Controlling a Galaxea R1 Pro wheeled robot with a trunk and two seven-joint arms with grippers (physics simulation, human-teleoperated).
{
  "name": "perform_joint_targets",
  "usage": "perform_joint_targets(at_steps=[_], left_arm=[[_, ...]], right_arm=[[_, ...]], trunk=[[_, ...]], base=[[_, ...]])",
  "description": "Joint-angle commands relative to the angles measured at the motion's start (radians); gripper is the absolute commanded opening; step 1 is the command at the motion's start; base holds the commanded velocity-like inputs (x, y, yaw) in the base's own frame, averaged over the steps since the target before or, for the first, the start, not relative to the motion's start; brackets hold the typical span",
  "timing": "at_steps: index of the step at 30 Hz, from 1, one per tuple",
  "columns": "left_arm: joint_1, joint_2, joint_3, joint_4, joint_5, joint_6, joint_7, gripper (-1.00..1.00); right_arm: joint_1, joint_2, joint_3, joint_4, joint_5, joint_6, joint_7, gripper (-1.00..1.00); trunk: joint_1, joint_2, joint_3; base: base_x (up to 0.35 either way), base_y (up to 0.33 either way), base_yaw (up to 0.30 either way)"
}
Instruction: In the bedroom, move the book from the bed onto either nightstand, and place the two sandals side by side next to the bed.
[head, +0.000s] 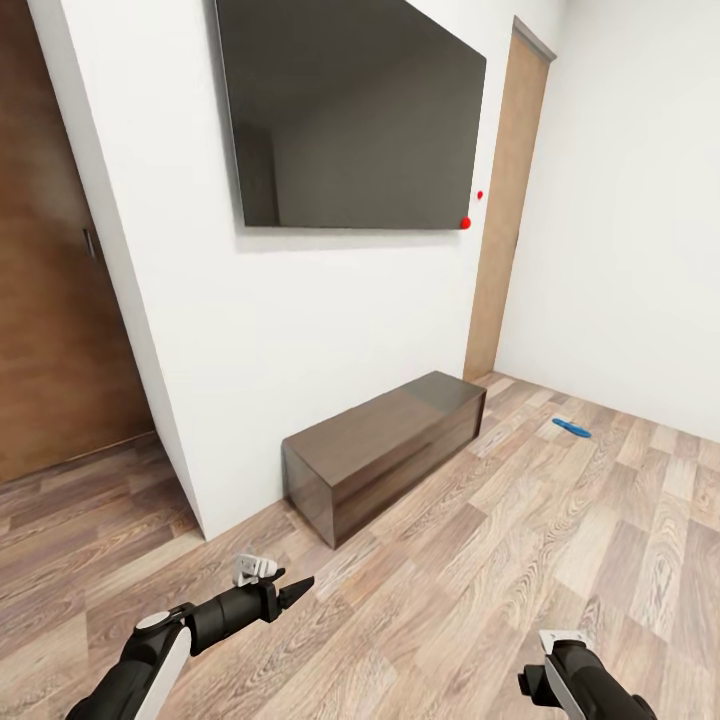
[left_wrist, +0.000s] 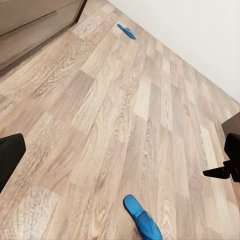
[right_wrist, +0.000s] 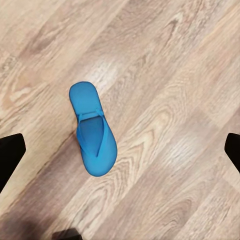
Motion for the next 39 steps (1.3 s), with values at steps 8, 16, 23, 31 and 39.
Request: perform_joint_targets(at_steps=[8,16,23,31,39], left_arm=[[-0.001,0.0,-0.001,0.0,0.009,0.009,-0.001,1.0],[-0.001,0.0,0.0,0.0,0.009,0.009,-0.001,1.0],[-0.001,0.0,0.0,0.0,0.009,0.009,0.0,1.0],[-0.001,0.0,0.0,0.001,0.009,0.009,-0.001,1.0],[-0.001,0.0,0.0,0.001,0.009,0.009,-0.001,1.0]], right_arm=[[-0.001,0.0,-0.002,0.0,0.0,0.006,-0.002,1.0],[-0.001,-0.003,-0.003,0.0,0.0,0.006,-0.002,1.0],[0.0,-0.003,-0.003,0.0,0.001,0.006,-0.002,1.0],[-0.001,-0.002,-0.003,0.0,0.001,0.005,-0.002,1.0],[-0.001,-0.001,-0.003,0.0,0.001,0.006,-0.002,1.0]], trunk=[[0.031,-0.057,-0.026],[0.061,-0.113,-0.051],[0.088,-0.162,-0.073],[0.119,-0.218,-0.098],[0.149,-0.274,-0.123]], base=[[0.0,0.0,0.0],[0.0,0.0,0.0],[0.0,0.0,0.0],[0.0,0.0,0.0],[0.0,0.0,0.0]])
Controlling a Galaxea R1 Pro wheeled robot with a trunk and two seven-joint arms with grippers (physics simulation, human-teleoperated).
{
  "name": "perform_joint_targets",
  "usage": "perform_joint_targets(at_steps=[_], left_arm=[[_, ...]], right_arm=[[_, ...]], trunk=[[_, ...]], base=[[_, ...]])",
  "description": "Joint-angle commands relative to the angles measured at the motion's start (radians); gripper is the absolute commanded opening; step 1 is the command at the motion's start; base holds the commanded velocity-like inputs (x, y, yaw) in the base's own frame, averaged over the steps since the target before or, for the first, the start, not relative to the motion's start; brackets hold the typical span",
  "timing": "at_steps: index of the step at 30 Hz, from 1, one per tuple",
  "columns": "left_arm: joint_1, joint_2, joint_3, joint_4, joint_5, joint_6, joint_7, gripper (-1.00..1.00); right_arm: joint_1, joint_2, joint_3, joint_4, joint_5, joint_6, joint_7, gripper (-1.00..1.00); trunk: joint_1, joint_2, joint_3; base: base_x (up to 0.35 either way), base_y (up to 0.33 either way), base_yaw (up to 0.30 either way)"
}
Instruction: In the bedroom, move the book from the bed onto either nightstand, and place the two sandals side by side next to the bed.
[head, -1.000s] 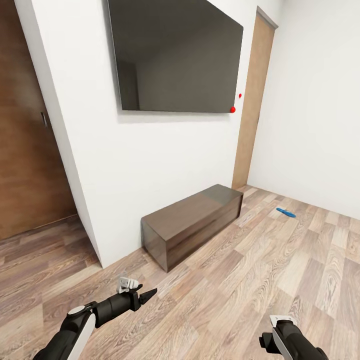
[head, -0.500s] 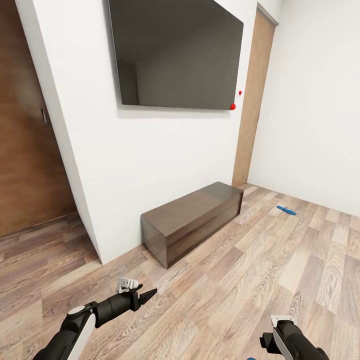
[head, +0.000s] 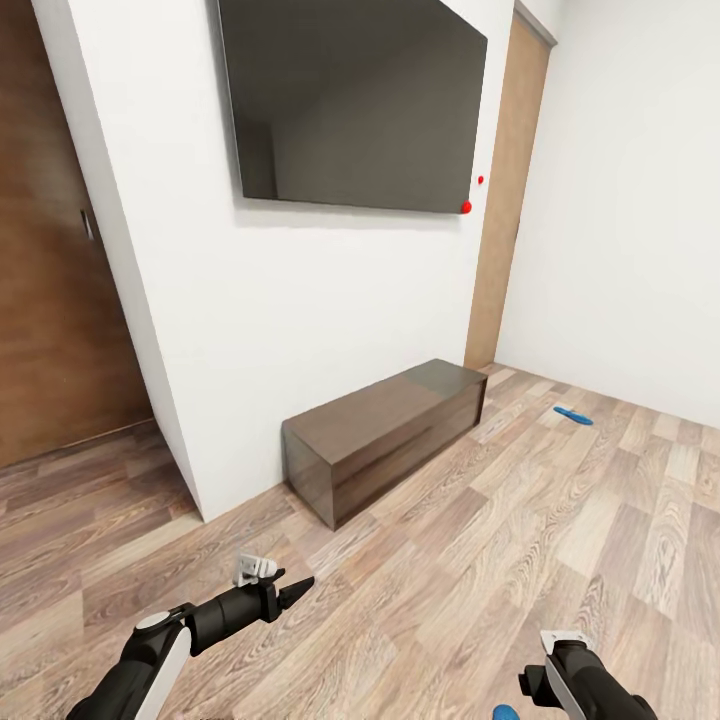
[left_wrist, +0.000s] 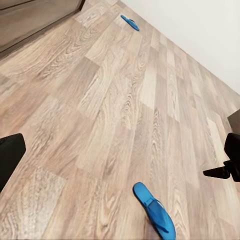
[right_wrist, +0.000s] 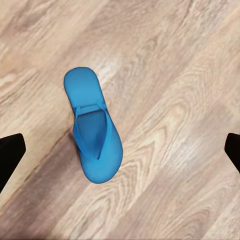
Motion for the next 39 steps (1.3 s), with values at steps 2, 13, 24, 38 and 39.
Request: perform_joint_targets(at_steps=[2,13,24,38,39], left_arm=[[0.0,0.0,0.0,0.0,0.009,0.009,-0.001,1.0],[0.0,0.0,0.0,0.0,0.009,0.009,-0.001,1.0],[0.0,0.0,0.0,0.001,0.009,0.009,-0.001,1.0],[0.0,0.0,0.0,0.001,0.009,0.009,-0.001,1.0],[0.0,0.0,0.0,0.001,0.009,0.009,-0.001,1.0]], right_arm=[[0.0,0.001,-0.002,-0.002,0.001,0.005,-0.001,1.0],[0.0,0.002,-0.001,-0.002,0.001,0.004,-0.001,1.0],[0.0,0.002,-0.001,-0.002,0.001,0.004,-0.001,1.0],[0.0,0.002,-0.001,-0.002,0.002,0.004,-0.001,1.0],[0.0,0.002,-0.001,-0.002,0.002,0.004,-0.002,1.0]], trunk=[[0.008,-0.015,-0.007],[0.05,-0.092,-0.042],[0.065,-0.115,-0.082],[0.071,-0.118,-0.136],[0.072,-0.118,-0.14]], base=[[0.0,0.0,0.0],[0.0,0.0,0.0],[0.0,0.0,0.0],[0.0,0.0,0.0],[0.0,0.0,0.0]])
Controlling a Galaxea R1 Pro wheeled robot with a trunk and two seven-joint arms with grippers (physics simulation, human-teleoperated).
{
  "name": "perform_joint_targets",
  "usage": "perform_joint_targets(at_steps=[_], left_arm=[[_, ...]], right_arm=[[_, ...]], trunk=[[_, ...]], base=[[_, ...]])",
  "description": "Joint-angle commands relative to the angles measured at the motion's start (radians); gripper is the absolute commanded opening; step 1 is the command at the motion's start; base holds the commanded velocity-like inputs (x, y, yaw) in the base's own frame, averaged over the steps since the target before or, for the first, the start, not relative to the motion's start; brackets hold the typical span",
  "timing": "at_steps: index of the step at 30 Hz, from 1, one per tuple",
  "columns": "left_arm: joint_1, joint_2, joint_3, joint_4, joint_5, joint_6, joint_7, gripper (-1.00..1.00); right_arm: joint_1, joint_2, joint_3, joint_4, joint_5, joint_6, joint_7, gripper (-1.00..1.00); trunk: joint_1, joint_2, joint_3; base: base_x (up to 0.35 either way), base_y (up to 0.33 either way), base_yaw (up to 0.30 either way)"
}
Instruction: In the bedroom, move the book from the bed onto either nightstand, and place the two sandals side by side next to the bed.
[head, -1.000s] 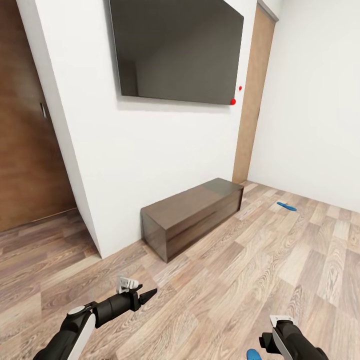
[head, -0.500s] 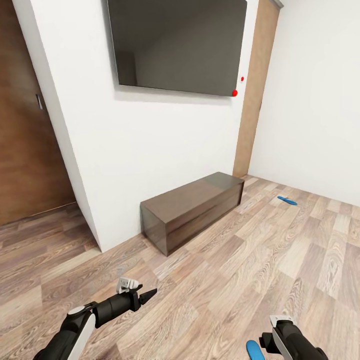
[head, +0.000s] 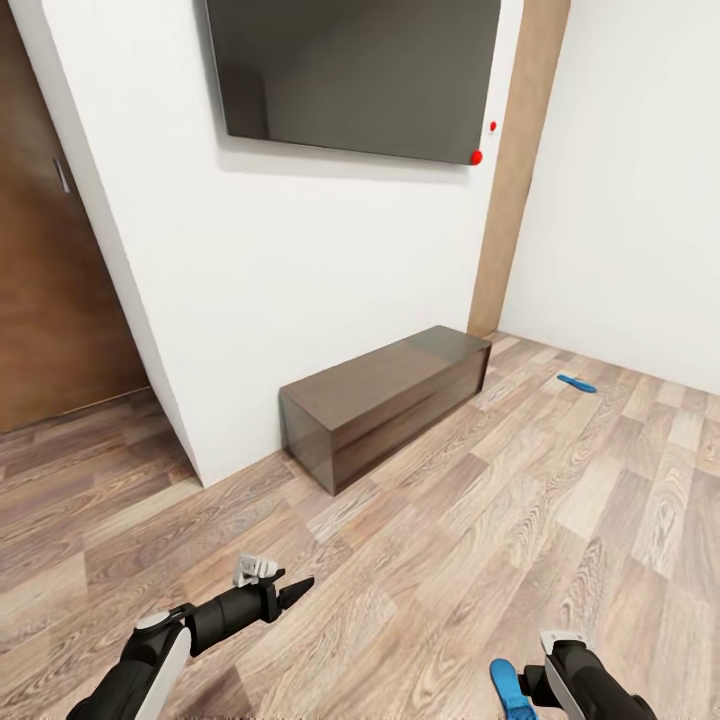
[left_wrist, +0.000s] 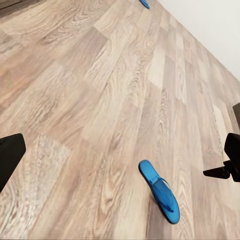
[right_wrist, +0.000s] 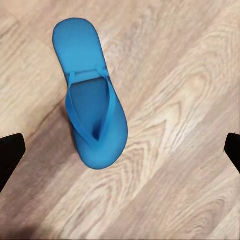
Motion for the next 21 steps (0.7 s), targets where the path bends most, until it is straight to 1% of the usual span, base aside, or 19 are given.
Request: perform_joint_targets(at_steps=[1,15,21], left_arm=[[0.0,0.0,0.0,0.0,0.009,0.009,-0.001,1.0],[0.0,0.0,-0.002,0.012,0.009,0.008,0.001,1.0],[0.0,-0.009,-0.001,0.013,0.009,0.008,0.002,1.0]], right_arm=[[0.0,0.0,-0.002,-0.002,0.001,0.005,-0.001,1.0],[-0.001,0.0,-0.002,-0.002,0.001,0.005,-0.001,1.0],[-0.001,0.0,-0.002,-0.002,0.002,0.005,-0.001,1.0]], trunk=[[0.0,-0.001,-0.005],[0.006,-0.004,-0.059],[0.009,-0.005,-0.082]], base=[[0.0,0.0,0.0],[0.0,0.0,0.0],[0.0,0.0,0.0]])
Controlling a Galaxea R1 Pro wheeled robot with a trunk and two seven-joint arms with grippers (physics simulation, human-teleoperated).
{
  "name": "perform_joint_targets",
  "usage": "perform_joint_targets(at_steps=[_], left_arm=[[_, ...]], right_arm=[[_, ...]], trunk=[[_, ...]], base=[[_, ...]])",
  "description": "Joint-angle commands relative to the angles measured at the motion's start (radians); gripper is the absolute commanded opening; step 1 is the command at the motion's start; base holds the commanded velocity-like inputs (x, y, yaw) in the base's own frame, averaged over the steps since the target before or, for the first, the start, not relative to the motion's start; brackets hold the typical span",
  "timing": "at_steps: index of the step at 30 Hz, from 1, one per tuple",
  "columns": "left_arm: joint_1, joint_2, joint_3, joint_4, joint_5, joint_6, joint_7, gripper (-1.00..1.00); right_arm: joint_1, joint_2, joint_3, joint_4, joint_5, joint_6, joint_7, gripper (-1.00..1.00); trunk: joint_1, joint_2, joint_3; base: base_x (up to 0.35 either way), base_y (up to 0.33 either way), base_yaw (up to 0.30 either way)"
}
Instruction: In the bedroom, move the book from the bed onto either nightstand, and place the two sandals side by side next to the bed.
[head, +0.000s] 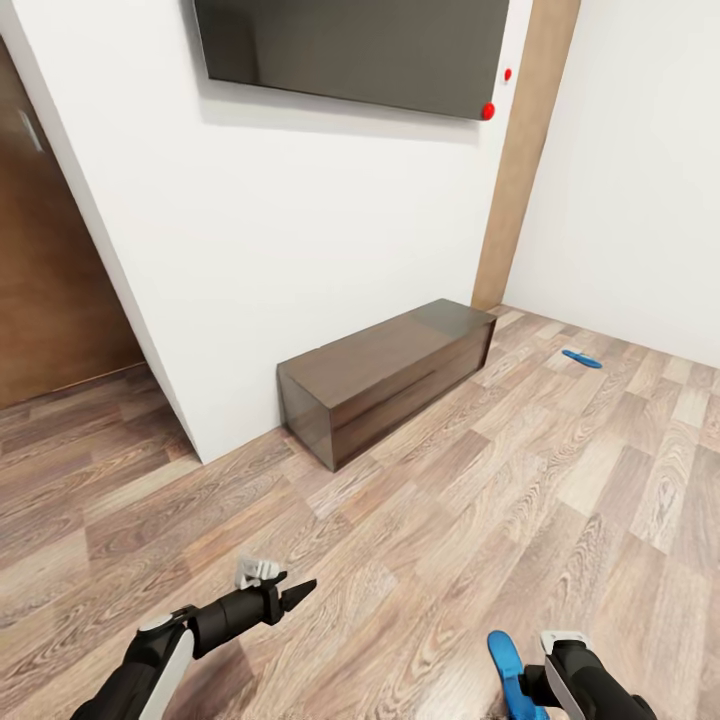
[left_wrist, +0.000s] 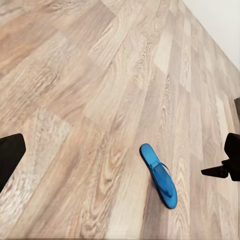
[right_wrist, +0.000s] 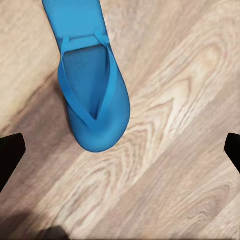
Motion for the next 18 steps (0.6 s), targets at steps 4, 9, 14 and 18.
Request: perform_joint_targets(at_steps=[4,9,14,18], left_arm=[[0.0,-0.002,0.0,0.0,0.009,0.009,0.0,1.0],[0.0,-0.003,0.0,0.0,0.009,0.009,0.003,1.0],[0.0,-0.003,0.0,0.0,0.009,0.009,0.004,1.0],[0.0,-0.003,0.001,0.0,0.009,0.009,0.004,1.0]], right_arm=[[0.0,0.0,-0.002,-0.002,0.001,0.005,-0.001,1.0],[0.0,0.0,-0.002,-0.002,0.001,0.005,-0.001,1.0],[0.0,0.0,-0.002,-0.002,0.001,0.005,-0.001,1.0],[0.0,0.0,-0.002,-0.002,0.002,0.005,-0.002,1.0]], trunk=[[0.002,-0.001,-0.016],[0.004,-0.003,-0.036],[0.006,-0.004,-0.055],[0.008,-0.005,-0.071]], base=[[0.0,0.0,0.0],[0.0,0.0,0.0],[0.0,0.0,0.0],[0.0,0.0,0.0]])
